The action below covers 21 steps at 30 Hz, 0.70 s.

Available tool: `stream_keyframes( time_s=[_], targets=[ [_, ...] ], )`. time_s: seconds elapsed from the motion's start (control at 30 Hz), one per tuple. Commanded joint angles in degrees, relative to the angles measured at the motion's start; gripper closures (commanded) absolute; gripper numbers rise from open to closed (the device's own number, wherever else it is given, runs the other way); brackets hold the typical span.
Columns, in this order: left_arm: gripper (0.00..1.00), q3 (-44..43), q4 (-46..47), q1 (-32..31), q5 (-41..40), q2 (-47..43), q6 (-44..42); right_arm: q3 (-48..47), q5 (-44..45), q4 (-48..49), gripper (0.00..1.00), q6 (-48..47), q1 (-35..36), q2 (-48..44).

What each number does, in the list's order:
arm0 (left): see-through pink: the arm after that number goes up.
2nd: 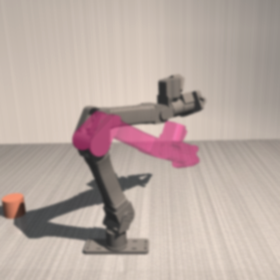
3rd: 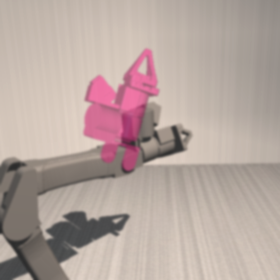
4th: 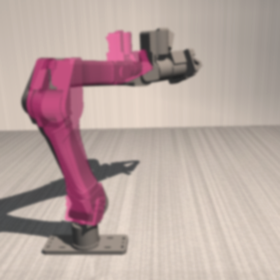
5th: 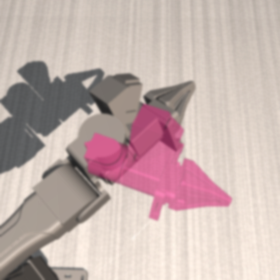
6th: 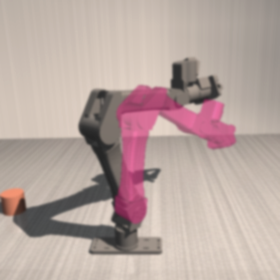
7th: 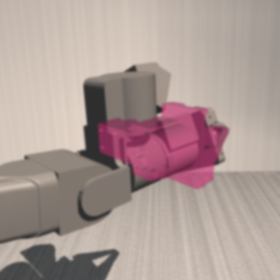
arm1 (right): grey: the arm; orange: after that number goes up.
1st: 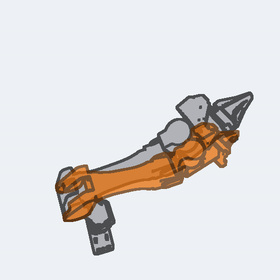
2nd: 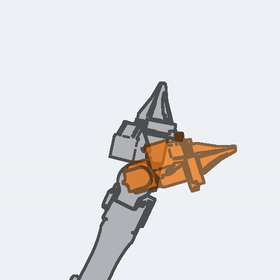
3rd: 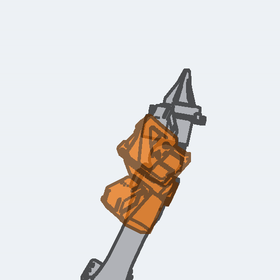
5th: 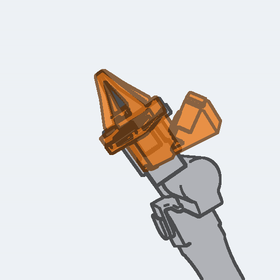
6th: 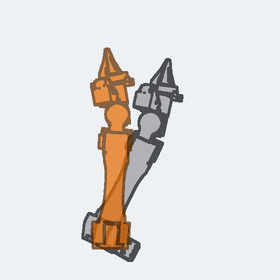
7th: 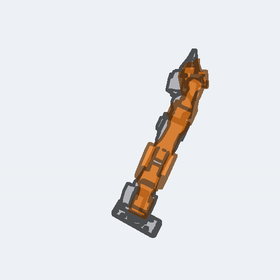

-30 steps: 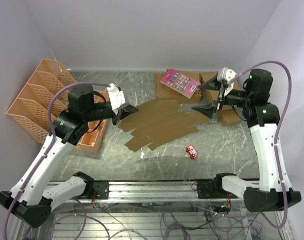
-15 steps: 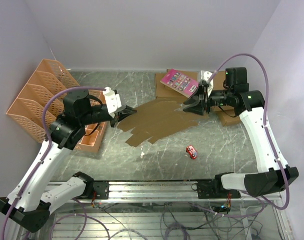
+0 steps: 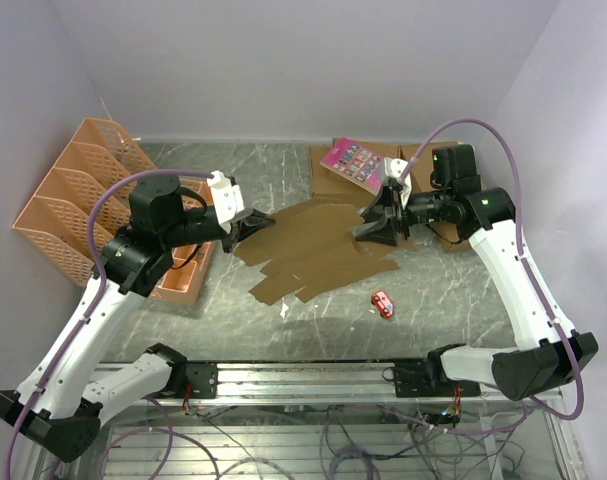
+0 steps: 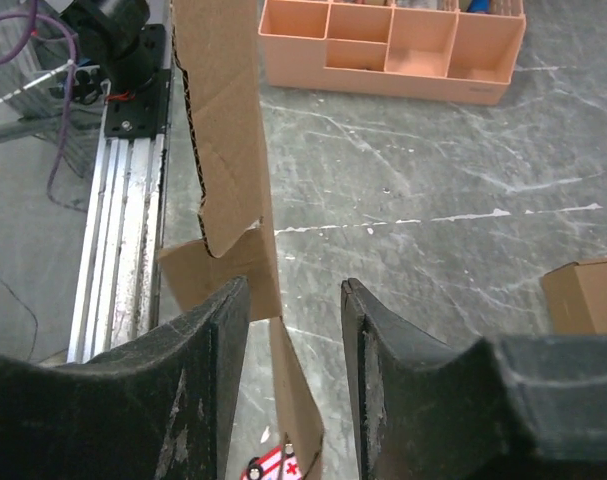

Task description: Fold the paper box

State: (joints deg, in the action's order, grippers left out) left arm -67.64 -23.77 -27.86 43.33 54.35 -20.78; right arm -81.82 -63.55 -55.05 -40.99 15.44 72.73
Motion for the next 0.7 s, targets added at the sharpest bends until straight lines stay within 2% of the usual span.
stream_keyframes(
  time_s=[0.0, 0.23, 0.43, 0.57, 0.67],
  targets=[
    [0.93, -0.31, 4.43, 0.11, 1.97, -0.20, 1.45, 1.14, -0.95, 0.39, 0.57, -0.53, 1.20, -0.18],
    [0.93, -0.08, 6.09, 0.04, 3.76, 0.01, 2.71, 4.09, -0.60, 5.94, 0.57, 4.25, 2.00, -1.24],
    [0.93, -0.40, 6.51, 0.04, 6.55, 0.16, 2.86, 3.20, -1.47, 7.00, 0.64, 3.71, 2.23, -0.27],
    [0.93, -1.51, 5.32, 0.08, 8.49, 0.82, 2.14, 1.35, -3.16, 4.85, 0.65, 0.91, 2.46, 0.49],
    [0.93, -2.16, 4.40, 0.09, 8.73, 1.12, 1.39, 0.54, -4.55, 3.50, 0.72, -0.94, 2.51, 0.77]
  ],
)
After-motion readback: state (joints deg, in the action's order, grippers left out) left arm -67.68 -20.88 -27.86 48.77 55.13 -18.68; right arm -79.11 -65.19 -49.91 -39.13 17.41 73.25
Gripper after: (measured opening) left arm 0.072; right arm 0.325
